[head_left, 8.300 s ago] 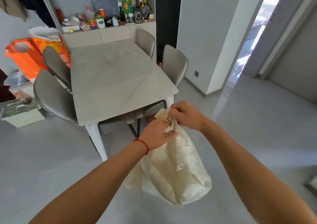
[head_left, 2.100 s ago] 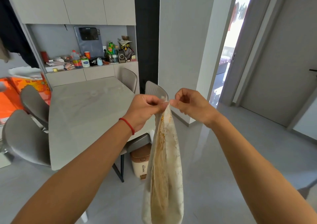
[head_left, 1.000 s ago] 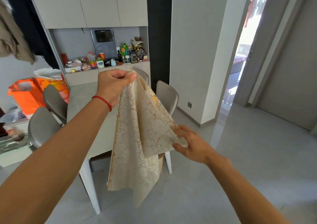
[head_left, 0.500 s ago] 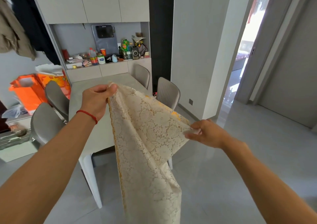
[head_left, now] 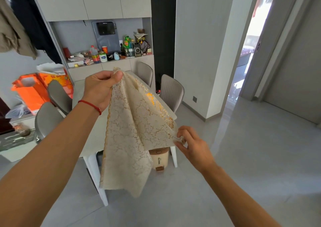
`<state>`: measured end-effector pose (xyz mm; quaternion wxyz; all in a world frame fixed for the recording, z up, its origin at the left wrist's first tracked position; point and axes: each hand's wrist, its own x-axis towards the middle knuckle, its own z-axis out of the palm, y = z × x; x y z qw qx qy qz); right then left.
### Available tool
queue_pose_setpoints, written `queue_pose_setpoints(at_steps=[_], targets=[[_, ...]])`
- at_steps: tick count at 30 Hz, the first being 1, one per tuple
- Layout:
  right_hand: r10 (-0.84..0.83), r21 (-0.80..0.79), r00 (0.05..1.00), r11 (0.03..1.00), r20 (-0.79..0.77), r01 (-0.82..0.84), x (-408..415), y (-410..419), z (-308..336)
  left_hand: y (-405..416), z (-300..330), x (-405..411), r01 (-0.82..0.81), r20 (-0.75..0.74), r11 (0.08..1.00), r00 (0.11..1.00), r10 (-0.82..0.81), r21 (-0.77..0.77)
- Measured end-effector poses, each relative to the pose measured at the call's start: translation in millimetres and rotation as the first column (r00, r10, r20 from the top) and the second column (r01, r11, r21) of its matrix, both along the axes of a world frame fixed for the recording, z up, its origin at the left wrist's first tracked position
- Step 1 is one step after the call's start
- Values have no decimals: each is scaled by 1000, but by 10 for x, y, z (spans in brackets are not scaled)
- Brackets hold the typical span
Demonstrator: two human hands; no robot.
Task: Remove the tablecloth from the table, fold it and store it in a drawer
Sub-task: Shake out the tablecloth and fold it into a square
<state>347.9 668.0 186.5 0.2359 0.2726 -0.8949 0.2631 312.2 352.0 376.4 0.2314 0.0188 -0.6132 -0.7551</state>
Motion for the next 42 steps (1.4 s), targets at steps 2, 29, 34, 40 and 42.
queue_pose_setpoints(at_steps=[2,29,34,40,42], targets=[[12,30,1000,999,15,-12,-21,-58,-38,-14,40,12,-2,-13,1000,1000,2,-17],[18,-23,997,1000,77,-17,200,-1,-58,-187,-152,-55,15,17,997,1000,-17,74],[-91,-115,977,987,195,115,178,7,-88,-165,-137,-69,46,10,995,999,-47,86],[-15,-71,984,997,179,28,96,-24,-98,-147,-115,-116,54,3,995,999,-55,83],[36,-136,945,991,326,9,37,-77,-72,-136,-116,-116,70,0,995,998,-71,73]])
